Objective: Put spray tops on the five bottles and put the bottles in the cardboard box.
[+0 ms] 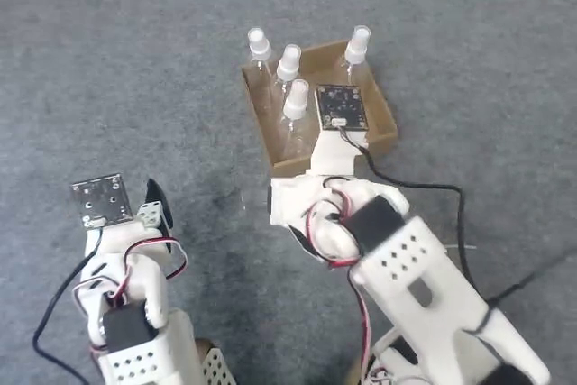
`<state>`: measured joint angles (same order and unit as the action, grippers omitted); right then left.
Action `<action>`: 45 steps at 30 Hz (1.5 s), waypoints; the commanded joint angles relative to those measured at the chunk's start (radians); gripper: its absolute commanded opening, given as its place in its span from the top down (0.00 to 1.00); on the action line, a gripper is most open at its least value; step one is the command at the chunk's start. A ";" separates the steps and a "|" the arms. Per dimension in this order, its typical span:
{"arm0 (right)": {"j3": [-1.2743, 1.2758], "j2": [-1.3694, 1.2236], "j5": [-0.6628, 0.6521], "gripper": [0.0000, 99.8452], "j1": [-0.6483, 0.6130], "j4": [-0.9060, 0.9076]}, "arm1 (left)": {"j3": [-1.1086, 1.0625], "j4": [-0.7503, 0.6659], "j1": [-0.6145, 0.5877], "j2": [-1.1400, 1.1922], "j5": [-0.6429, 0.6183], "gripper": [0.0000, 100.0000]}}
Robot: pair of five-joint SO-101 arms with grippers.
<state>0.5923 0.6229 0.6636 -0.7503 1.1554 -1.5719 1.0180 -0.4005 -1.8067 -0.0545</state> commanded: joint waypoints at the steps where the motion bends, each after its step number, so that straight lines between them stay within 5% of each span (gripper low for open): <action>1: -0.020 -0.120 0.068 0.68 -0.007 -0.035 | 0.012 -0.032 0.003 -0.018 0.011 0.86; 22: -0.020 -0.401 0.120 0.74 0.033 -0.300 | 0.012 -0.032 0.003 -0.018 0.012 0.86; 45: -0.167 -0.611 0.190 0.74 0.108 -0.294 | 0.012 -0.032 0.003 -0.018 0.012 0.86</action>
<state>0.4772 0.0153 0.8416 -0.6628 0.8700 -1.5719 1.0180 -0.4005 -1.8067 -0.0514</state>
